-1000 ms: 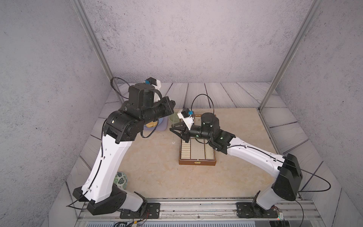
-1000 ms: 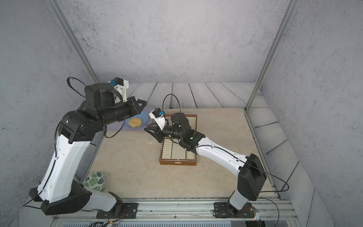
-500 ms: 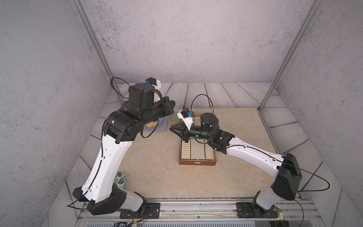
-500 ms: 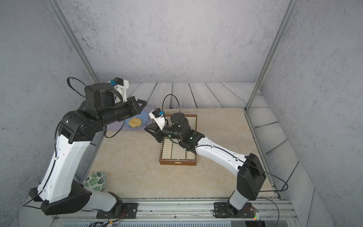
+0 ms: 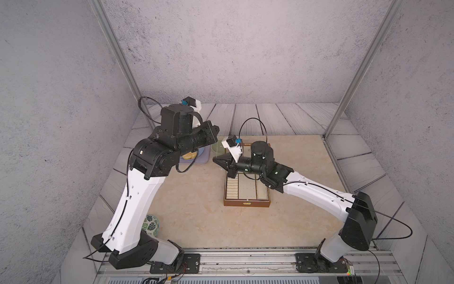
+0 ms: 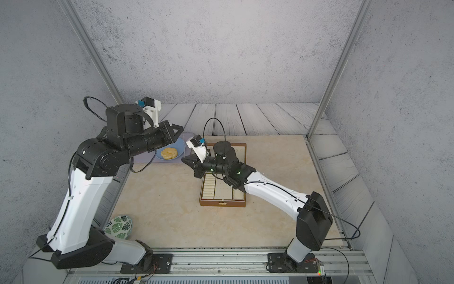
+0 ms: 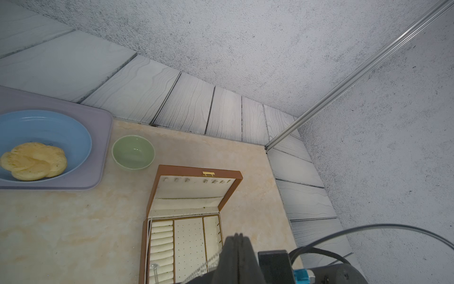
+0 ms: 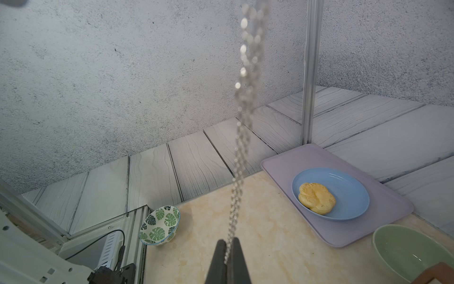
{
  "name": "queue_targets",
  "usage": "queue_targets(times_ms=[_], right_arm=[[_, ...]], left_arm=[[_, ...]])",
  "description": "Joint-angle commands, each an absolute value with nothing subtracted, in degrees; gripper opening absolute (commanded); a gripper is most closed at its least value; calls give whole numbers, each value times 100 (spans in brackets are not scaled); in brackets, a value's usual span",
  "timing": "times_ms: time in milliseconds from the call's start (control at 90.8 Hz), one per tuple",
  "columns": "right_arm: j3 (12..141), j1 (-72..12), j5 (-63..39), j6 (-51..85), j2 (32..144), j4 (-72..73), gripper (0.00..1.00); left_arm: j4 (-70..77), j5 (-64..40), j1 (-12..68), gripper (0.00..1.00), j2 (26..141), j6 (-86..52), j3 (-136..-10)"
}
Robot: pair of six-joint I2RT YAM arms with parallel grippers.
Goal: Put jewelry chain into jewelry box
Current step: Pick up the necklace from the center of the board.
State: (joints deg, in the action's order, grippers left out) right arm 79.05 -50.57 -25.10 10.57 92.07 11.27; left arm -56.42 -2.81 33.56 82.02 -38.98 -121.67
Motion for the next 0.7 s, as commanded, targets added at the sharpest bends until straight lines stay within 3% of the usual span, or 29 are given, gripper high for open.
queue_targets(times_ms=[0,187,451,694], right_arm=[[7766,-5083,-2364,1066,9047,1239,0],[7236,-5057,-1715,1011,8615,1150,0],[6675,-4876,-367,837,7883,439,0],[6587,-4631,-465,442,7428,-477,0]], left_arm=[[-5639,-187,3364,0,8162,-3837,-12195],[-5272,-176,3126,0,7679,-4080,-11296],[-3725,-656,2842,0,6629,-5053,-8704],[-2202,-931,2817,0,6112,-5932,-6819]])
